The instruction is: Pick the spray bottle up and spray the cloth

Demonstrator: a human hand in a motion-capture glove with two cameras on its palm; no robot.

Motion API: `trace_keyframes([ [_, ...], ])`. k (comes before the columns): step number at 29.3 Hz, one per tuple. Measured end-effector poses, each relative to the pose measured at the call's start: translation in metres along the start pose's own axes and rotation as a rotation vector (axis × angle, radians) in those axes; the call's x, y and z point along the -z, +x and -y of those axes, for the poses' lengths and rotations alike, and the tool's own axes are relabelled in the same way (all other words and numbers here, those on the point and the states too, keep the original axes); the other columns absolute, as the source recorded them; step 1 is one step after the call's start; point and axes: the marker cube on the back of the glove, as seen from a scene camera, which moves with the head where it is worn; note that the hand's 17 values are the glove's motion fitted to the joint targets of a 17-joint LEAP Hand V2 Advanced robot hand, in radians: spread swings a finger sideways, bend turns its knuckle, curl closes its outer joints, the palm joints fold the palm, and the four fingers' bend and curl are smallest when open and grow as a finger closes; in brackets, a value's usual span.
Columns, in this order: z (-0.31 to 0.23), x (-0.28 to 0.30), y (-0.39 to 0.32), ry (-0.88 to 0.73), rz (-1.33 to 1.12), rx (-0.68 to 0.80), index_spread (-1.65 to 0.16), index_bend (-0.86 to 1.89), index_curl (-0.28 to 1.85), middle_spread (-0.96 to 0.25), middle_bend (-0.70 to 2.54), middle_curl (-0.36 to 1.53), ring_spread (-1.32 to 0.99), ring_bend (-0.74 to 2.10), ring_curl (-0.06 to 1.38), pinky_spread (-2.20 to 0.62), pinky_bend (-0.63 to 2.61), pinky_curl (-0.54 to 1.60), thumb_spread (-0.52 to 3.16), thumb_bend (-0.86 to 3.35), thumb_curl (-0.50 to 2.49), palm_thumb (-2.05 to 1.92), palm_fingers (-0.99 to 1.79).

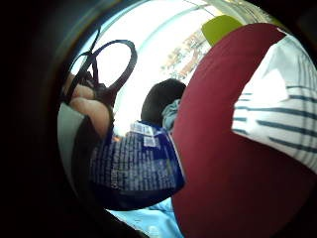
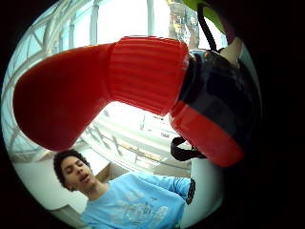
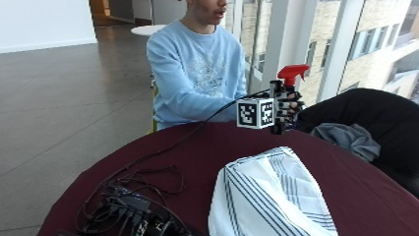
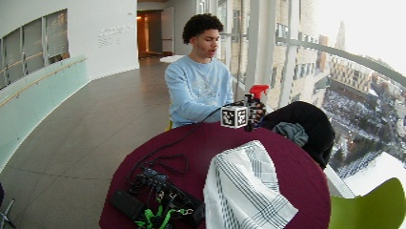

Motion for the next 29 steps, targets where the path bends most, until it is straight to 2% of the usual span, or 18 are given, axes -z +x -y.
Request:
trace_keyframes([
  [16,-0.001,-0.036,0.033,0.014,-0.087,0.0,-0.24,0.13,0.34,-0.09,0.2,0.45,-0.09,0.48,0.38,-0.11,0.39,0.38,0.92,-0.02,0.56,0.91,1.14],
  [23,-0.006,-0.036,0.033,-0.029,-0.112,0.032,-0.24,0.12,0.33,-0.09,0.21,0.45,-0.09,0.48,0.39,-0.11,0.38,0.38,0.93,-0.02,0.55,0.91,1.14],
  [29,-0.025,-0.012,0.025,-0.026,-0.19,0.096,-0.28,0.03,0.28,-0.09,0.25,0.46,-0.08,0.5,0.4,-0.07,0.37,0.39,0.98,-0.02,0.54,0.9,0.98],
])
